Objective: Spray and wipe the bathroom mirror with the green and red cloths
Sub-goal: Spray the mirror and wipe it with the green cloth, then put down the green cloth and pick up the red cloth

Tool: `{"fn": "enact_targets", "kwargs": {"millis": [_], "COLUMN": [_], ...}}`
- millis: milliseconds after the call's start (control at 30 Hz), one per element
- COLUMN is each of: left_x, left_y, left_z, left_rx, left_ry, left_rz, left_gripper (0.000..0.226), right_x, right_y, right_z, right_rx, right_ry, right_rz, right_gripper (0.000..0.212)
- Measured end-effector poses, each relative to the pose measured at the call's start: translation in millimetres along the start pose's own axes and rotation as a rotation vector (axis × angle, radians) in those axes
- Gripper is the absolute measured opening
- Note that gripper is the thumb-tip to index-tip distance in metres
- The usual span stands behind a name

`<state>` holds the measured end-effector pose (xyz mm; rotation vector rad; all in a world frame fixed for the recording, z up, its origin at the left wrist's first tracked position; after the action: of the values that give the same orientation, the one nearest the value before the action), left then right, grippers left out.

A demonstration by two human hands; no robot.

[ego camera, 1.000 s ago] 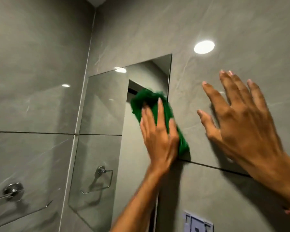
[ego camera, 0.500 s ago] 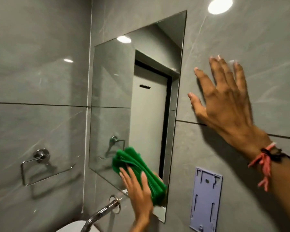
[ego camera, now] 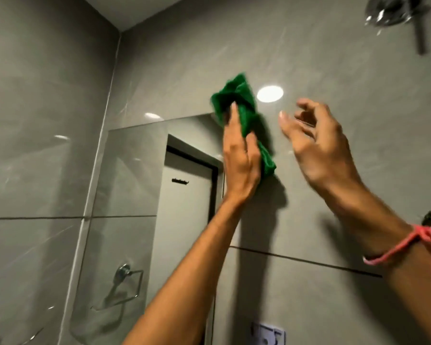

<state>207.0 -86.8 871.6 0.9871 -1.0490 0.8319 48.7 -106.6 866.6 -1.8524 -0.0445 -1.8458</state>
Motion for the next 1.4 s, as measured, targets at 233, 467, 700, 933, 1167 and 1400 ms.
{"fn": "enact_targets", "kwargs": {"millis": [233, 467, 700, 933, 1167, 1400], "left_x": [-55.7, -151.3, -342.8, -589.5, -810.8, -898.7], "left_y": [98.3, 66.6, 24.3, -37.3, -40.5, -49.5], "left_z": [35.3, -0.9, -1.3, -60.8, -133.2, -152.2], "left_rx": [0.122, -0.345, -0.797, -0.450, 0.017, 0.324], "left_ry": [-0.350, -0.596, -1.069, -1.221, -1.537, -1.865], "left_rz": [0.694, -0.018, -0.731, -1.233, -1.203, -0.887], "left_gripper": [0.089, 0.075, 0.048, 0.055, 0.054, 0.072], "right_x": [6.6, -91.7, -272.1, -542.6, -806.7, -874.8], "right_y": [-5.7, 19.7, 57.1, 101.9, 132.9, 178.7], "right_z": [-73.0, -124.3, -193.1, -279.7, -303.4, -319.6], "right_rx": [0.541, 0.692, 0.460, -0.130, -0.282, -0.613], "right_ry": [0.354, 0.611, 0.795, 0.625, 0.627, 0.336], "right_rz": [0.246, 0.318, 0.468, 1.060, 1.926, 2.015], "right_gripper": [0.041, 0.023, 0.029, 0.011, 0.027, 0.041]}}
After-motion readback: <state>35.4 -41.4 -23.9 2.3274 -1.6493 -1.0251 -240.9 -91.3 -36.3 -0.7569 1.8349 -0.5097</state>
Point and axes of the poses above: each hand's wrist, its own x-axis towards the middle knuckle, its own z-axis out of the palm, y = z × x, the point moved 8 cm from there along x, towards the middle knuckle, and after that the axes turned 15 degrees about x, right-handed, at the moved point
